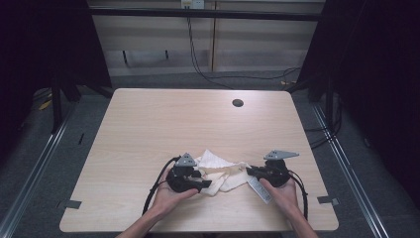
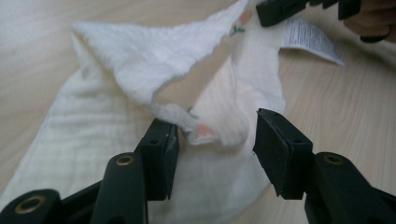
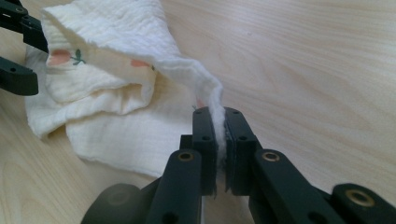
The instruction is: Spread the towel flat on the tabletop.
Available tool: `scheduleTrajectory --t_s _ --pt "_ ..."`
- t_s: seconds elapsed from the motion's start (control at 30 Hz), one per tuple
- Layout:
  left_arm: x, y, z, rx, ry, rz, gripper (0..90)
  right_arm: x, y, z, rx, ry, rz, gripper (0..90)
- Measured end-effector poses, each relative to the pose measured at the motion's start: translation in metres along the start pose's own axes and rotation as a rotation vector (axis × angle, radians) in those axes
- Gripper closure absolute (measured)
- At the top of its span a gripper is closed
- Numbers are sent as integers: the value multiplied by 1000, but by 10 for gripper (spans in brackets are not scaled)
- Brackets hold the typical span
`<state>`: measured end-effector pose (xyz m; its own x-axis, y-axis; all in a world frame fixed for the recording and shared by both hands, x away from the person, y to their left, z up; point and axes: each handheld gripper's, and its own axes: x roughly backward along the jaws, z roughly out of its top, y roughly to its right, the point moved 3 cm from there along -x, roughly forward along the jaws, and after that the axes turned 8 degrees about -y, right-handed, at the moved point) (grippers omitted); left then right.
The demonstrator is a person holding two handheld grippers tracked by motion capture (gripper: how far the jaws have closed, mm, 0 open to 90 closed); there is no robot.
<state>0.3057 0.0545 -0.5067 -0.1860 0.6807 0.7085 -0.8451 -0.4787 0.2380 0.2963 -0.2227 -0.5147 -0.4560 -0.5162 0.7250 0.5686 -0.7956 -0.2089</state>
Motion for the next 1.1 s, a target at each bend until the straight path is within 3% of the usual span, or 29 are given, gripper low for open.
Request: scheduleTrajectory --t_s 0.17,0.23,0.33,0.43,0.5,0.6,0.73,0.83,0.97,1.1 --pt "-3 8 8 -59 9 -17 605 3 1 1 -1 15 2 842" --pt "-4 11 11 -66 55 -11 656 3 1 1 -4 19 0 839" --pt "-11 13 12 -79 25 -22 656 4 0 1 -8 22 2 834" --pt "-17 9 6 -77 -2 -2 696 5 1 1 -3 28 2 833" --pt "-18 10 3 -73 -1 -18 699 6 1 2 0 34 1 832" --pt "-16 12 2 -82 -12 -14 670 7 2 2 -5 39 -1 832" --pt "-15 9 -3 -59 -14 -14 636 9 3 1 -10 47 -3 829" --pt "-17 11 -5 -66 -23 -12 669 9 2 1 -9 45 -4 826" --pt "-21 14 -5 -81 -25 -24 816 9 2 2 -9 45 -6 824" --pt "-14 10 0 -61 4 -42 857 11 2 3 -5 62 0 829"
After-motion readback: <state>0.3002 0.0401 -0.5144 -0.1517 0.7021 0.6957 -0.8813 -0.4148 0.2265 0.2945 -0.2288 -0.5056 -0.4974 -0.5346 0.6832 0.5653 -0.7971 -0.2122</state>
